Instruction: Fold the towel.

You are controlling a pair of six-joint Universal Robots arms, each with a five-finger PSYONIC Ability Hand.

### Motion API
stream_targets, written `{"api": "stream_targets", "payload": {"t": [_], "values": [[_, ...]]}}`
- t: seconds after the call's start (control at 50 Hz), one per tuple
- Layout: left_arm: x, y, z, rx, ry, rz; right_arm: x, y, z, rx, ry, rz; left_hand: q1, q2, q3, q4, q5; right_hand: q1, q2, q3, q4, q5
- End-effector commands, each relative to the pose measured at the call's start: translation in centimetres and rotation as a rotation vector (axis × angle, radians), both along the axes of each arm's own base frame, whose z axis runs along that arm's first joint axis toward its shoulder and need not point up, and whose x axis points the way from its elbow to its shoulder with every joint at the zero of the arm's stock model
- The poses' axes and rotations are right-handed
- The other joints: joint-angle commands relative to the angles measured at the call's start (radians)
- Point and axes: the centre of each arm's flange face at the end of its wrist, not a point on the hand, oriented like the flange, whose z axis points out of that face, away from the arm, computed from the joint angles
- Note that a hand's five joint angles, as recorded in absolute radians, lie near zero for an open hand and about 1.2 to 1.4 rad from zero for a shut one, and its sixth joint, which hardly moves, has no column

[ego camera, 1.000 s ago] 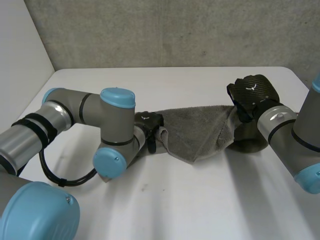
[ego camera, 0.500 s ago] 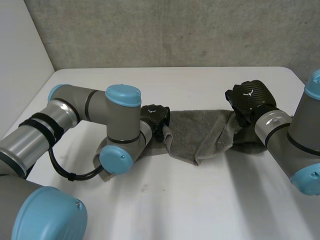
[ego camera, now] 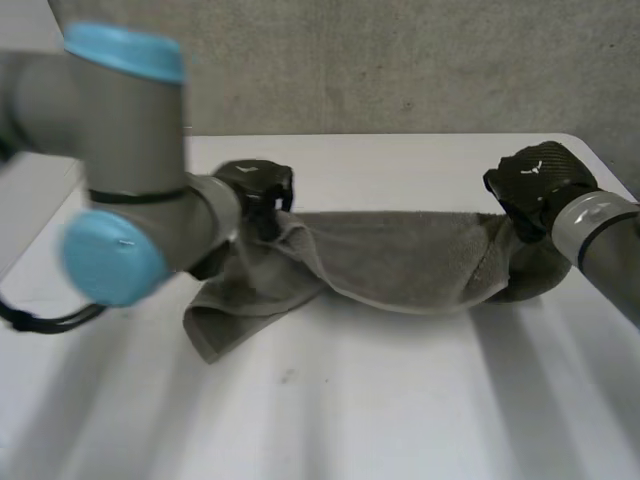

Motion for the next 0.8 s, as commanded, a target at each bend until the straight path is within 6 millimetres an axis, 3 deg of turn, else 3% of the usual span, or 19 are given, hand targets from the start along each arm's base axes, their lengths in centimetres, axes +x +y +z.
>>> {"api": "stream_targets", "payload": {"t": [0.02, 0.12, 0.26, 0.3, 0.34, 0.38, 0.42, 0.46, 0.48, 0.5, 0.52, 0.54, 0.56, 0.58, 0.6, 0.62, 0.7, 0.78, 0.8], "values": [[4.7, 4.3, 3.6, -0.092, -0.187, -0.098, -0.6, 4.1, -0.3, 0.211, 0.146, 0.090, 0.228, 0.183, 0.189, 0.181, 0.202, 0.459, 0.216, 0.207, 0.200, 0.247], [7.4, 5.2, 1.6, -0.072, -0.364, -0.129, -0.6, 5.8, -1.7, 0.296, 0.241, 0.160, 0.228, 0.183, 0.189, 0.181, 0.202, 0.459, 0.216, 0.207, 0.200, 0.247], [8.4, 5.5, -1.8, -0.005, -0.442, -0.154, 1.4, 5.6, -3.5, 0.281, 0.265, 0.222, 0.228, 0.183, 0.189, 0.181, 0.202, 0.459, 0.216, 0.207, 0.200, 0.247], [8.2, 4.8, -2.4, -0.018, -0.437, -0.149, 3.2, 4.4, -3.6, 0.194, 0.245, 0.234, 0.228, 0.183, 0.189, 0.181, 0.202, 0.459, 0.216, 0.207, 0.200, 0.247], [7.0, 2.3, -4.2, -0.068, -0.427, -0.140, 3.8, 3.3, -3.0, 0.125, 0.222, 0.209, 0.228, 0.183, 0.189, 0.181, 0.202, 0.459, 0.216, 0.207, 0.200, 0.247], [6.4, 0.7, -3.9, -0.133, -0.408, -0.118, 4.4, 2.0, -2.0, 0.039, 0.186, 0.172, 0.228, 0.183, 0.189, 0.181, 0.202, 0.459, 0.216, 0.207, 0.200, 0.247], [5.6, -1.1, -3.1, -0.215, -0.381, -0.094, 5.0, 0.4, -0.6, -0.060, 0.134, 0.128, 0.228, 0.183, 0.189, 0.181, 0.202, 0.459, 0.216, 0.207, 0.200, 0.247], [4.8, -3.0, -1.5, -0.318, -0.344, -0.060, 5.8, -2.4, 3.1, -0.275, 0.006, 0.056, 0.228, 0.183, 0.189, 0.181, 0.202, 0.459, 0.216, 0.207, 0.200, 0.247], [4.2, -4.4, 0.9, -0.426, -0.303, -0.022, 5.8, -2.4, 3.1, -0.276, 0.006, 0.056, 0.228, 0.183, 0.189, 0.181, 0.202, 0.459, 0.216, 0.207, 0.200, 0.247], [3.9, -5.8, 3.8, -0.550, -0.255, 0.033, 6.0, -3.3, 5.5, -0.397, -0.074, 0.028, 0.228, 0.183, 0.189, 0.181, 0.202, 0.459, 0.216, 0.207, 0.200, 0.247], [3.9, -5.8, 3.8, -0.551, -0.255, 0.034, 6.2, -4.1, 7.9, -0.522, -0.165, 0.013, 0.228, 0.183, 0.189, 0.181, 0.202, 0.459, 0.216, 0.207, 0.200, 0.247], [3.7, -6.8, 7.1, -0.681, -0.189, 0.088, 6.2, -4.1, 7.9, -0.523, -0.166, 0.013, 0.228, 0.183, 0.189, 0.181, 0.202, 0.459, 0.216, 0.207, 0.200, 0.247], [3.5, -7.4, 10.0, -0.803, -0.125, 0.131, 6.2, -4.2, 10.3, -0.640, -0.249, 0.006, 0.228, 0.183, 0.189, 0.181, 0.202, 0.459, 0.216, 0.207, 0.200, 0.247], [3.5, -7.4, 10.0, -0.804, -0.124, 0.132, 6.2, -4.2, 10.3, -0.641, -0.250, 0.006, 0.228, 0.183, 0.189, 0.181, 0.202, 0.459, 0.216, 0.207, 0.200, 0.247], [3.4, -7.6, 12.3, -0.906, -0.070, 0.164, 6.0, -3.9, 12.8, -0.754, -0.327, 0.000, 0.228, 0.183, 0.189, 0.181, 0.202, 0.459, 0.216, 0.207, 0.200, 0.247], [3.4, -7.6, 12.3, -0.907, -0.069, 0.164, 5.8, -3.4, 14.7, -0.840, -0.380, 0.002, 0.228, 0.183, 0.189, 0.181, 0.202, 0.459, 0.216, 0.207, 0.200, 0.247], [3.8, -6.7, 16.3, -1.079, 0.020, 0.202, 5.4, -2.8, 15.7, -0.875, -0.391, 0.006, 0.228, 0.183, 0.189, 0.181, 0.202, 0.459, 0.216, 0.207, 0.200, 0.247], [4.1, -6.3, 15.2, -1.041, 0.005, 0.191, 5.6, -2.5, 13.1, -0.732, -0.327, 0.032, 0.228, 0.183, 0.189, 0.181, 0.202, 0.459, 0.216, 0.207, 0.200, 0.247], [4.2, -6.2, 13.5, -0.985, -0.017, 0.175, 5.6, -2.5, 13.1, -0.731, -0.327, 0.032, 0.228, 0.183, 0.189, 0.181, 0.202, 0.459, 0.216, 0.207, 0.200, 0.247]]}}
